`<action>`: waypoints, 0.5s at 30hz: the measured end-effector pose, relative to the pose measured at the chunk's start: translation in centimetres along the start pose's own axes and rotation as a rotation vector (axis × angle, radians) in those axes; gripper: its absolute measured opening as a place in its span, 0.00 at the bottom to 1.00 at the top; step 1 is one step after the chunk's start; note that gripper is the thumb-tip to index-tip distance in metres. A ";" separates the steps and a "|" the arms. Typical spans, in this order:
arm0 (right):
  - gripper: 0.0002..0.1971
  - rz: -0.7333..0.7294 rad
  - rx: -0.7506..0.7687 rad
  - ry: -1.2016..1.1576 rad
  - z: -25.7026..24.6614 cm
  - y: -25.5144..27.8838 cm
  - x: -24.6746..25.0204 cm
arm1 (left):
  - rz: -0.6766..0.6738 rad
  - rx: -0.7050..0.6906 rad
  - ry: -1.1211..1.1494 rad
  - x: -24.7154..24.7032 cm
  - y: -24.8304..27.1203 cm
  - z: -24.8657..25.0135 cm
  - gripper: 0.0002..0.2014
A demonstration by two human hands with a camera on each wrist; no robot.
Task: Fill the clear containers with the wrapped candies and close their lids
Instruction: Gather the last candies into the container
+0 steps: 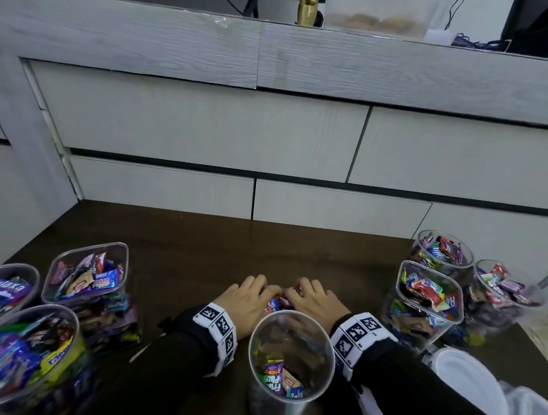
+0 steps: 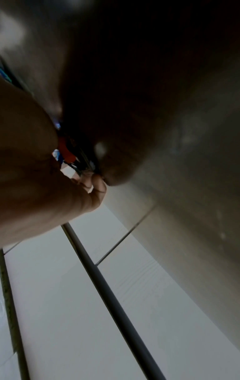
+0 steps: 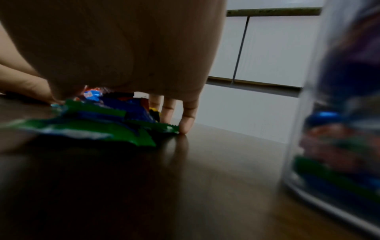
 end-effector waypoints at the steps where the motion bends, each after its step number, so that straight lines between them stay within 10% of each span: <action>1: 0.36 -0.007 0.014 -0.010 0.0 0.5 -0.2 | -0.009 -0.016 0.017 0.0 0.0 0.1 0.32; 5: 0.43 -0.039 0.023 -0.036 -0.9 2.2 -0.7 | -0.070 -0.014 0.043 0.1 -0.2 0.4 0.27; 15: 0.24 -0.097 0.014 -0.203 -2.3 1.0 -1.9 | -0.140 0.006 0.070 -0.1 0.3 1.1 0.20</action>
Point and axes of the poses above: each hand's wrist, its own y-axis away from the middle knuckle, its own x-axis out of the back of the hand, z = x × y, the point moved 3 cm from there along -y, towards the middle knuckle, and after that the axes turned 13 degrees about -z, right-handed, at the moved point
